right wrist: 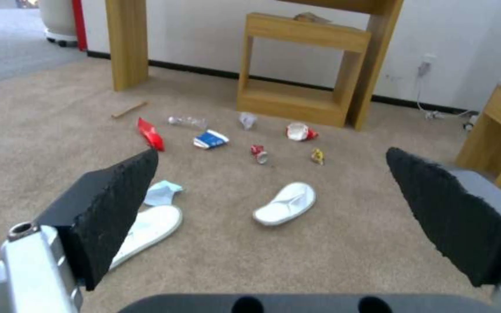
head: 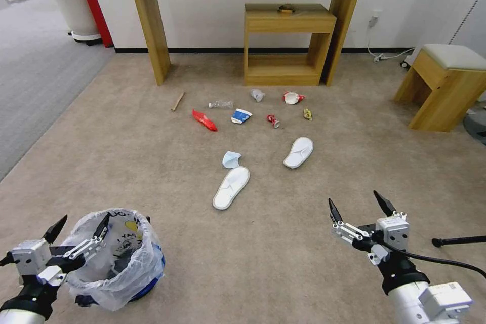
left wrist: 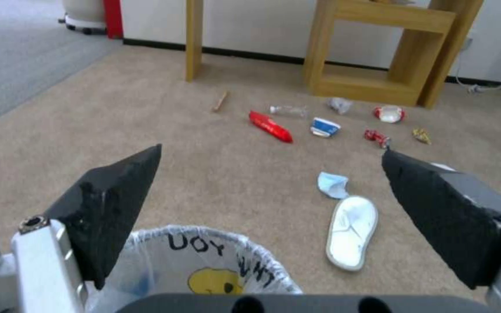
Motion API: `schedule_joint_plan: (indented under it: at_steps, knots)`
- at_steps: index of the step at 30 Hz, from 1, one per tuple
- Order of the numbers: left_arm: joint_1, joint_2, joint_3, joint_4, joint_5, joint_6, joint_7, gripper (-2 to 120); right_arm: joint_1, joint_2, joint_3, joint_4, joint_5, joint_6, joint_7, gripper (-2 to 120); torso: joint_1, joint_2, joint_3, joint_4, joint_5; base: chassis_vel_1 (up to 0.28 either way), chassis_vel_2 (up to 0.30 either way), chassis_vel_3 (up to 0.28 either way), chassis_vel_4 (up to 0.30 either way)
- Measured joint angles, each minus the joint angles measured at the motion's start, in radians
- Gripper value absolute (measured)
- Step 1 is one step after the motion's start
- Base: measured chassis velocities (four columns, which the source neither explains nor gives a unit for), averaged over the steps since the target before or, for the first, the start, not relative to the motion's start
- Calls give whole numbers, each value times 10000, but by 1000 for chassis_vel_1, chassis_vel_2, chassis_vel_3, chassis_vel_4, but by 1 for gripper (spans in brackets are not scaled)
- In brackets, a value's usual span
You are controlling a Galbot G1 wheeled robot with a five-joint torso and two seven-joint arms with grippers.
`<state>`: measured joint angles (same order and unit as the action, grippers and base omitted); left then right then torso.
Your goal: Pick up the trash bin and place the garbage on the floor into it.
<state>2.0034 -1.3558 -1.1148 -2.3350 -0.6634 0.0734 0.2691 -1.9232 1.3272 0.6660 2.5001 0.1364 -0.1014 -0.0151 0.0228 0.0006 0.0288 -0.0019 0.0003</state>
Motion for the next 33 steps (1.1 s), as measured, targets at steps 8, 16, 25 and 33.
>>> schedule_joint_plan:
  at_steps: [8,16,25,33]
  knots:
    - [-81,18,-80,-17,-30,182,-3,100,-115,70,-20,-1,-99,180,-47,100,1,0,0,-1,0,0,0,0,0]
    - [-227,108,-167,27,-58,551,-33,100,-76,95,-26,-1,-82,206,-44,100,1,0,0,0,0,0,0,0,0]
    - [-295,200,-266,123,-110,711,-18,100,-101,123,-31,-1,-76,295,-47,100,0,0,0,0,0,0,0,0,0]
    - [-562,806,-539,245,-84,1550,-138,100,-82,115,-53,-1,-52,289,-28,100,1,0,0,1,0,0,0,0,0]
